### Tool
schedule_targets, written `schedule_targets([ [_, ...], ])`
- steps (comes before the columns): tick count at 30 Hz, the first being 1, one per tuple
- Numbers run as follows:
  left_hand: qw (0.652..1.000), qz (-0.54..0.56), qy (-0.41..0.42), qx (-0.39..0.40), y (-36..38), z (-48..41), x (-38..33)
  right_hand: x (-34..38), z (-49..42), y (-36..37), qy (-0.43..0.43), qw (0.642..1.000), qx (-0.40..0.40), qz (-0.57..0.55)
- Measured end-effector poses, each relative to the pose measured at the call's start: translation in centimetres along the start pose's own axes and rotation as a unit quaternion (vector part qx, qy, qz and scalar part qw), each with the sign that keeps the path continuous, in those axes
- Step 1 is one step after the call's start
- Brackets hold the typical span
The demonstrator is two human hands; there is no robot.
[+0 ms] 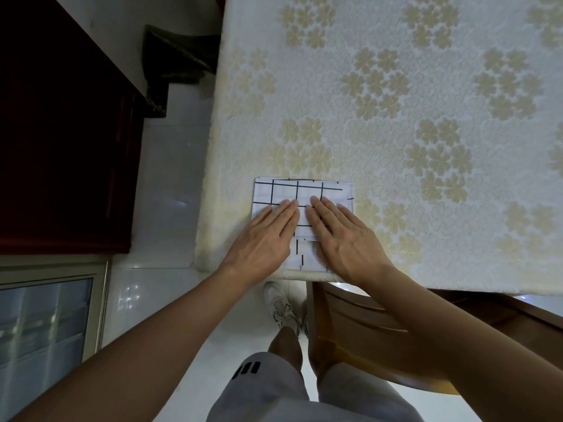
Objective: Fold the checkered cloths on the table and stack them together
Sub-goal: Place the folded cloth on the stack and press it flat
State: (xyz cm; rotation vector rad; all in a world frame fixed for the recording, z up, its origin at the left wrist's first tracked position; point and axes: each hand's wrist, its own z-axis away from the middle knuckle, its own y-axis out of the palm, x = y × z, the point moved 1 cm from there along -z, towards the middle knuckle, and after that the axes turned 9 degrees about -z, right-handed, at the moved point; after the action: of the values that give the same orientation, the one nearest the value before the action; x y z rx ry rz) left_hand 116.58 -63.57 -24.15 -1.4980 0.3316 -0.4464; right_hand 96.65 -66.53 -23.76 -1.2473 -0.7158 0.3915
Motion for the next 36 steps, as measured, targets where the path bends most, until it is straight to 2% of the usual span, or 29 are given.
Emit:
schedule_targets([
  [21,0.999,0.035,-0.011,-0.036,-2.4,2.1,-1.2,1.8,2.1,-1.1,-0.011,0.998,-0.057,-0.029],
  [25,0.998,0.042,-0.017,-0.044,-2.5,3.6,-2.0,2.6,3.3,-0.4,-0.023,0.998,-0.038,-0.043],
  [30,0.998,0.042,-0.034,0.010,-1.0,5.1,-2.7,3.0,3.7,0.6,-0.020,0.998,-0.002,-0.055],
  [36,0.999,0.030,-0.022,0.014,-0.1,4.6,-2.0,2.5,3.3,1.1,-0.014,0.999,0.017,-0.046],
])
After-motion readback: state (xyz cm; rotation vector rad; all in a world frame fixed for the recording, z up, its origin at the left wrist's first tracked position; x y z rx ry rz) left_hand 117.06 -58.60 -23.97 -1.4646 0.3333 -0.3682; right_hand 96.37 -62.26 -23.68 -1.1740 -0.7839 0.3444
